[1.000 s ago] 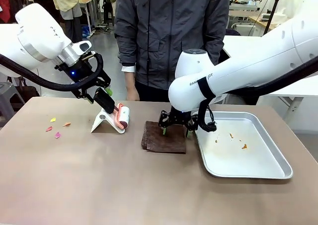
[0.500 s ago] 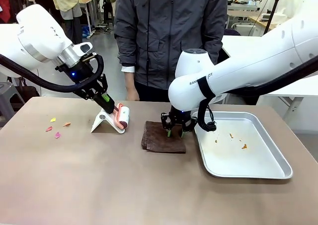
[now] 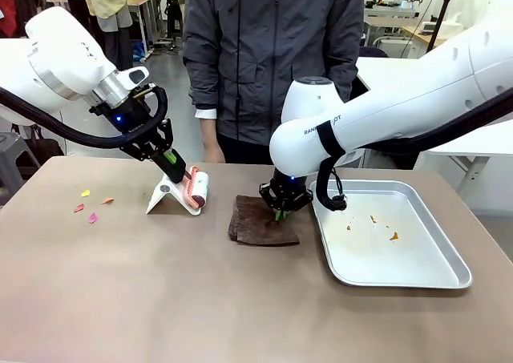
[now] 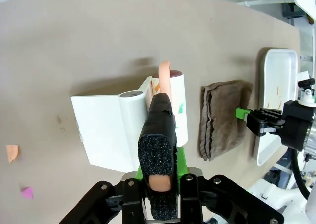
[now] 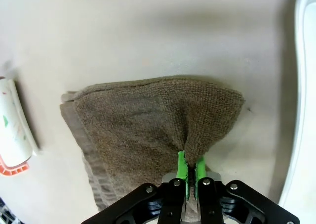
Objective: Clean the surface of the table.
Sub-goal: Hold the Lint Roller with your left hand and the towel with your right hand.
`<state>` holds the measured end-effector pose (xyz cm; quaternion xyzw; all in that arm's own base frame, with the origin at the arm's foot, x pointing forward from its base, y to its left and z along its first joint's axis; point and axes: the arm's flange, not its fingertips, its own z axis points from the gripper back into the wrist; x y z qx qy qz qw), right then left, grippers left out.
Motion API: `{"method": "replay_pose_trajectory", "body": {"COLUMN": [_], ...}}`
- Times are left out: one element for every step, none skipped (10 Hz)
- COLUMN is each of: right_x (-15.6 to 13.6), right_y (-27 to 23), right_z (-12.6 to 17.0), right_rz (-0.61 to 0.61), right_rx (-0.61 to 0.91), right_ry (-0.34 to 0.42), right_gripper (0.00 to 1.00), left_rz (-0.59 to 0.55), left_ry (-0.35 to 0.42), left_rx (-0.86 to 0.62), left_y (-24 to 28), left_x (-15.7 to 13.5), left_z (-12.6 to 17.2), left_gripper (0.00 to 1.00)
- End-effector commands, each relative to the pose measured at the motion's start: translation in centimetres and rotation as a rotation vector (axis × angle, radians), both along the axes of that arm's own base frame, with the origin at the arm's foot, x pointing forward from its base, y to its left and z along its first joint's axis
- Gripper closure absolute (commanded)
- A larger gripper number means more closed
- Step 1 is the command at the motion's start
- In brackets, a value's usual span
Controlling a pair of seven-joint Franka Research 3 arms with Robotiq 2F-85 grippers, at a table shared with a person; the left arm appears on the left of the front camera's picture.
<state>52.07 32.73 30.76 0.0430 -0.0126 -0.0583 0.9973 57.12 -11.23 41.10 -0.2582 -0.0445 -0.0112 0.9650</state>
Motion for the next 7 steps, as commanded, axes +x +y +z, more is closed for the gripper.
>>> {"method": "replay_pose_trajectory", "body": {"right_x": [0.1,0.2,0.3,0.3,0.3,0.2,0.2], "right_y": [0.1,0.1,-0.2,-0.2,-0.5,-0.9,-1.6], "right_z": [-1.4,-1.4,-1.4,-1.4,-1.3,-1.2,-0.9], "right_rz": [0.011,0.009,-0.005,-0.006,-0.011,-0.020,-0.040], "right_rx": [0.006,0.006,0.021,0.021,0.036,0.048,0.075], "right_ry": [0.027,0.026,0.027,0.027,0.024,0.022,0.014], "right_gripper": [1.00,1.00,1.00,1.00,1.00,1.00,1.00], "left_rz": [-0.013,-0.012,-0.034,-0.035,-0.040,-0.060,-0.087], "left_ry": [-0.024,-0.026,-0.049,-0.052,-0.062,-0.056,-0.054], "left_rx": [-0.011,-0.011,-0.061,-0.066,-0.091,-0.126,-0.181], "left_y": [0.7,0.7,0.2,0.2,0.1,0.1,0.3], "left_x": [-0.4,-0.5,-0.9,-0.9,-1.1,-1.3,-1.6], "left_z": [-0.1,-0.1,0.3,0.3,0.7,0.9,1.2], "left_gripper": [1.00,1.00,1.00,1.00,1.00,1.00,1.00]}}
